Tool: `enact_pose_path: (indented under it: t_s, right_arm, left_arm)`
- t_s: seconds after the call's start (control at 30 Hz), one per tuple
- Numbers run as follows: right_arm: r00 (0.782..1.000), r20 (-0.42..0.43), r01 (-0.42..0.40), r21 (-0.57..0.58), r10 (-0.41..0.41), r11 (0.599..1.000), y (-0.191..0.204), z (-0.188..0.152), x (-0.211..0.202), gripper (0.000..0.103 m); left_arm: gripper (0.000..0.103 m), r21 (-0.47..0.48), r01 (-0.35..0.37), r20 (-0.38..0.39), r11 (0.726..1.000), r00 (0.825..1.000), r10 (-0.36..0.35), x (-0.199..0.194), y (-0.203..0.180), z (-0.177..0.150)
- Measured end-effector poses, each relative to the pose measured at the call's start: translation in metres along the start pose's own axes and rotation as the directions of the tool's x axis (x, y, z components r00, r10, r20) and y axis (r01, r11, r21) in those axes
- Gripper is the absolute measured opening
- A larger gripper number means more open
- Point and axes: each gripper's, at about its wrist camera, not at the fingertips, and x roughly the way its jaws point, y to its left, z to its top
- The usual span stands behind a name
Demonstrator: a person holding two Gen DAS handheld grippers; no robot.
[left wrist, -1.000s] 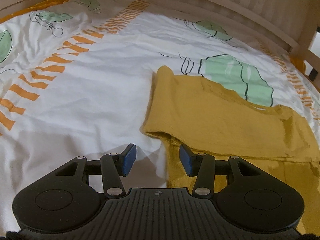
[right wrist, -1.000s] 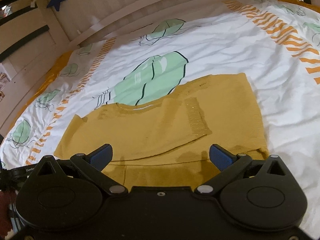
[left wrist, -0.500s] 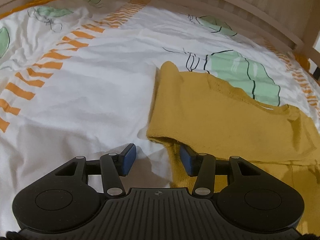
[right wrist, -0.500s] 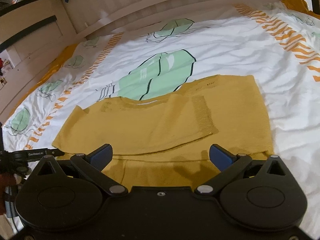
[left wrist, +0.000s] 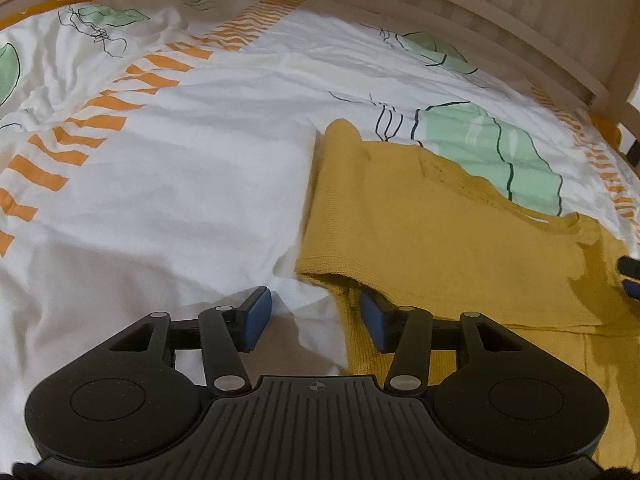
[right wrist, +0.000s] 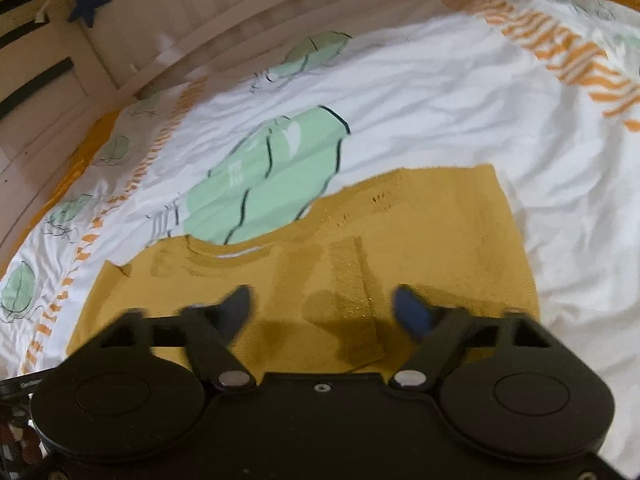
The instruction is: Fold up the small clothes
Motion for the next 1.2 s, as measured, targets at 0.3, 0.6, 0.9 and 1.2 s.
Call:
enact_pose_path:
  t_s: [0.3,0.6,0.9,1.2]
  right_arm:
    - [0.999,-0.024,-0.049,0.007,0.049,0.999,-0.002,-0.005,0.000,0.015]
    - [0.981,0.106,-0.160,-0.034,0.163,0.986,0.027,0.020,-0.048,0.014]
    - [0.988,0.152,-0.034,0.024,0.030,0.999,-0.009,0.035,-0.067,0.014]
    - [0.996,0.045,0.074,0.016,-0.075,0.997,-0.025,0.016,-0.039,0.019]
  left_arm:
    - [0.049,-0.011,0.004,0.001,1.000,1.000,-0.004,0.001,0.002,0.001]
    - [0.049,-0.015,0.007,0.005,1.000,1.000,-0.007,0.001,0.003,0.000]
    - [0.049,-0.015,0.007,0.008,1.000,1.000,-0.006,0.001,0.003,0.000]
    - [0.049,-0.017,0.010,0.007,1.000,1.000,-0.010,0.001,0.003,0.001]
